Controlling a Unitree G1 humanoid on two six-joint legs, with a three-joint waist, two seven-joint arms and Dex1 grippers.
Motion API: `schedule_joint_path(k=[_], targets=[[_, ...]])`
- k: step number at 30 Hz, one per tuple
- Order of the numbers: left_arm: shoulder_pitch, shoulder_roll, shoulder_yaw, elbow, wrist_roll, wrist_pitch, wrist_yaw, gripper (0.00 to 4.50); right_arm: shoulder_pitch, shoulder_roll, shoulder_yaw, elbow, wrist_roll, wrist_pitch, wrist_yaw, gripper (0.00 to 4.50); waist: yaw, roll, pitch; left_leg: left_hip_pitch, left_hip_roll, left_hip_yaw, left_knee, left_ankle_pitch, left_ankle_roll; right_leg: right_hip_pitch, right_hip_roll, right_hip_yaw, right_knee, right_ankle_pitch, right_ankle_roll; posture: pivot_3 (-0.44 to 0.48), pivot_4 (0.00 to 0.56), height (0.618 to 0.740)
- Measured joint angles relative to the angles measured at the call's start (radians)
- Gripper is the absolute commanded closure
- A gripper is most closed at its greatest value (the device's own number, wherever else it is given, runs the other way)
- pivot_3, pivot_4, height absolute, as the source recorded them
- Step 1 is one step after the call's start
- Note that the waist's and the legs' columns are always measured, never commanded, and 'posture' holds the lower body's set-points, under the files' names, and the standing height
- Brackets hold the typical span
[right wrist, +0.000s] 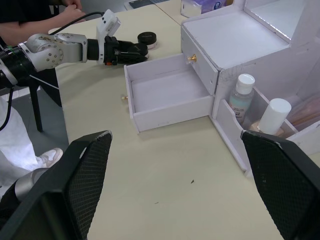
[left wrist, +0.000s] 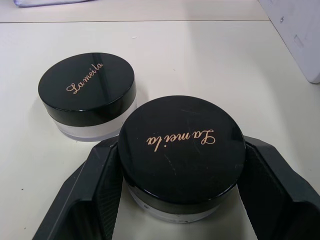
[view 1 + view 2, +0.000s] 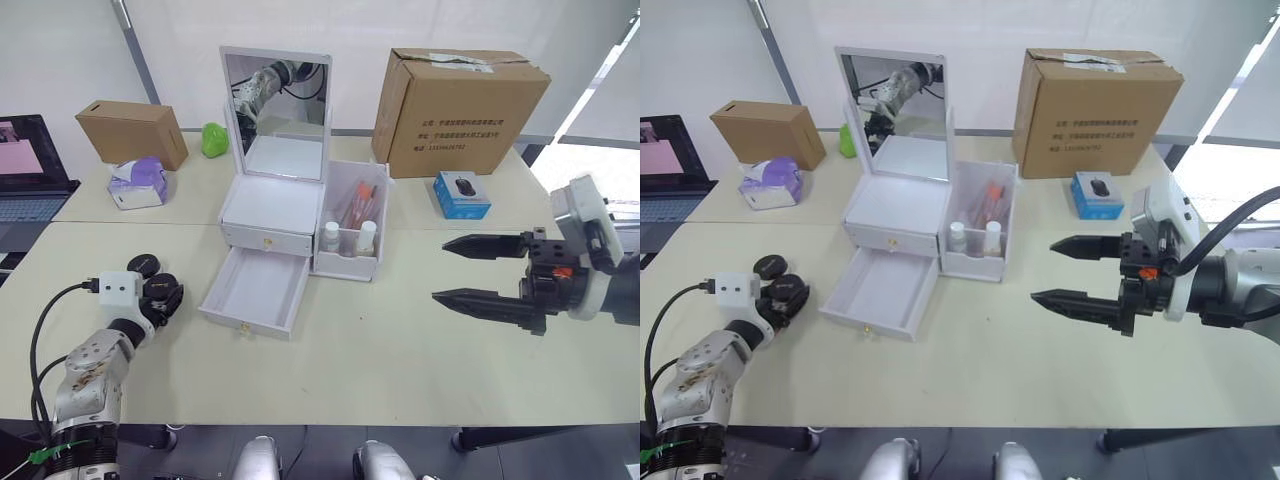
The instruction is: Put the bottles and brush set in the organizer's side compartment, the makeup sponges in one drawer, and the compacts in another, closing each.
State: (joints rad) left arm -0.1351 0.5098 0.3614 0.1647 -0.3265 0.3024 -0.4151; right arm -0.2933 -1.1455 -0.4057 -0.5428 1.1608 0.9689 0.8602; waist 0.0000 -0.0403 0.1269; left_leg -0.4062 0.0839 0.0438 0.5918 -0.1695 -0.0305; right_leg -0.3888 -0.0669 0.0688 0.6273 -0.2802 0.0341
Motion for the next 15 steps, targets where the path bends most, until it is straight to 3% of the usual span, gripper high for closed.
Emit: schedule_joint_path(k=[6,10,15], targets=[[-0.013,0.031,0.038,-0.088,-0.1,0.004,-0.112,1.58,-0.031,0.0,0.024,0.004,0.0,0.0,-0.01,0.0,0.001,0.0,0.0,0.0,0.0,0.0,0.0,0.0,0.0,0.0,0.0,0.0,0.0,0.0,0.0,0.0,0.15,0.74],[-0.082,0.116,-0.002,-0.149,-0.155,0.018,-0.274,1.58,-0.051,0.001,0.046,0.004,0.0,0.0,-0.017,0.0,0.003,0.0,0.0,0.0,0.0,0.001,0.0,0.0,0.0,0.0,0.0,0.0,0.0,0.0,0.0,0.0,0.15,0.74],[-0.102,0.137,-0.099,-0.151,-0.178,0.028,-0.444,1.58,-0.048,0.014,0.047,0.0,0.001,0.0,-0.038,0.0,-0.002,0.001,0.0,0.0,0.0,-0.001,0.0,0.0,0.0,0.0,0.001,0.001,0.0,0.0,0.0,0.0,0.15,0.74]])
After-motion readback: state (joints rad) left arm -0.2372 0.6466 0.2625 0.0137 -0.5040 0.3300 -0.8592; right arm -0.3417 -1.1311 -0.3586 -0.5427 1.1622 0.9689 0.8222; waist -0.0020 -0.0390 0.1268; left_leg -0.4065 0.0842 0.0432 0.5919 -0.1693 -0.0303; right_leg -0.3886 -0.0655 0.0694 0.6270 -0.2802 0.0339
